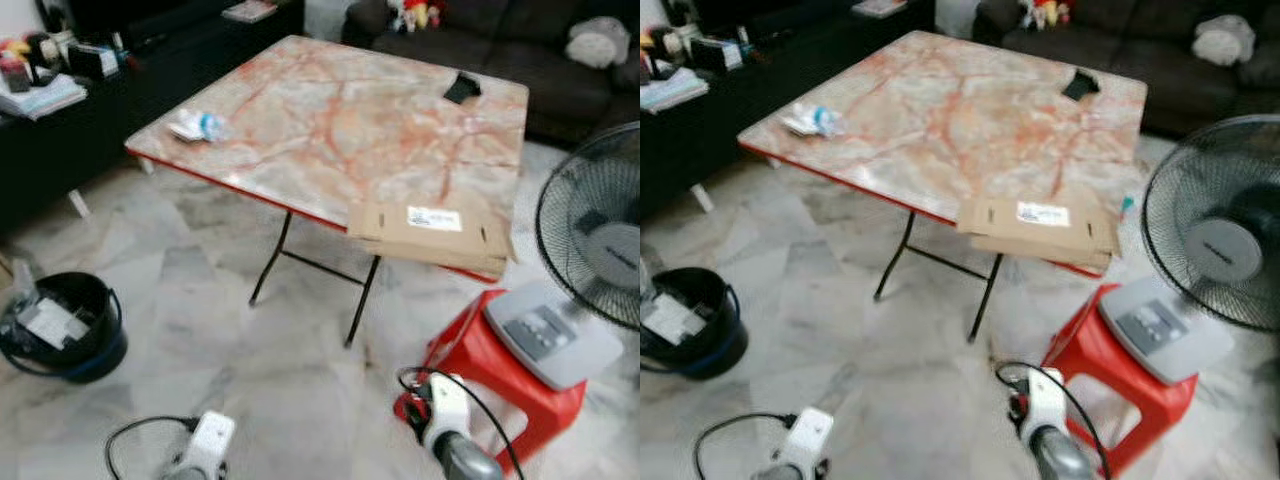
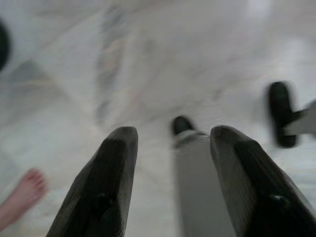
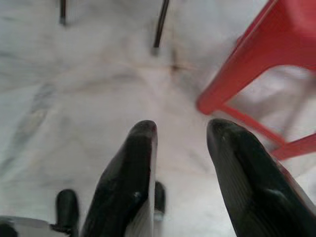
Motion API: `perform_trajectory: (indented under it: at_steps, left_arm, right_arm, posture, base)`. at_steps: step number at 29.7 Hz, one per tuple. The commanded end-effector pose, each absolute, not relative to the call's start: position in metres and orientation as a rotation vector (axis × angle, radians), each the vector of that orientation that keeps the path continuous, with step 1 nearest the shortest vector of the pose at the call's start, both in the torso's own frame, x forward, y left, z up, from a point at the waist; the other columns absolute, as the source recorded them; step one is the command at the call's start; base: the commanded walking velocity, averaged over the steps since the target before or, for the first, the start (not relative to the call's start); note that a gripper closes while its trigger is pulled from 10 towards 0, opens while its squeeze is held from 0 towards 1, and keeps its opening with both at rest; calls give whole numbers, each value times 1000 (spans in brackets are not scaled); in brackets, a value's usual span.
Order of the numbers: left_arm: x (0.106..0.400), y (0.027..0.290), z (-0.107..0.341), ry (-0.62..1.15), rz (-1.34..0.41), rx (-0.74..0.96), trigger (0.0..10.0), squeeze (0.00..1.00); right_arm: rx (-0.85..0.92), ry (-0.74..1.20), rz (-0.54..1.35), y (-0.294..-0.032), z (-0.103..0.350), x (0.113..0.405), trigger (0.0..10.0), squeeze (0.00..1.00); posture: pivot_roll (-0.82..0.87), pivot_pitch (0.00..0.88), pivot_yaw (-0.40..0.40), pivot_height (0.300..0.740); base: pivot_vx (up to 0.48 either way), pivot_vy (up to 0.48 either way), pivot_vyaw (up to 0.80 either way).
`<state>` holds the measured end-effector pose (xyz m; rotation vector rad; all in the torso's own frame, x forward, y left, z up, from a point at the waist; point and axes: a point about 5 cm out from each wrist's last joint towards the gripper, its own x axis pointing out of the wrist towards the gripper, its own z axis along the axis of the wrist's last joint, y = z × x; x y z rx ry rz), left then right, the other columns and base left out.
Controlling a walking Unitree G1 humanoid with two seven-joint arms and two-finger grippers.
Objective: Picking trash to rubbish bin
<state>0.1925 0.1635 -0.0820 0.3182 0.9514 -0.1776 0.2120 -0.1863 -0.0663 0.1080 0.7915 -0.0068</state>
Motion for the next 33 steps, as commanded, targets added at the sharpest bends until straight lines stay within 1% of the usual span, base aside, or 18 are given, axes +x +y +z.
perform_trajectory:
  at_steps: [1,13,21,33]
  left_arm:
    - [190,176,-82,965,-149,326,10000,0]
    - [190,176,-82,966,-150,324,10000,0]
    - [190,175,-82,965,-152,324,10000,0]
    - [191,176,-82,947,-148,337,10000,0]
  right_arm:
    - [119,772,5,-179,-63,218,10000,0]
    - [108,768,22,-177,-63,219,10000,0]
    - [111,773,15,-178,-63,218,10000,0]
    - [114,758,14,-179,-61,222,10000,0]
  posture:
    - [81,124,-94,740]
    - [82,125,-94,740]
    - [82,125,-94,740]
    - [78,126,-92,740]
  base:
    - [382,0,0]
    - [382,0,0]
    - [382,0,472]
    - [373,0,0]
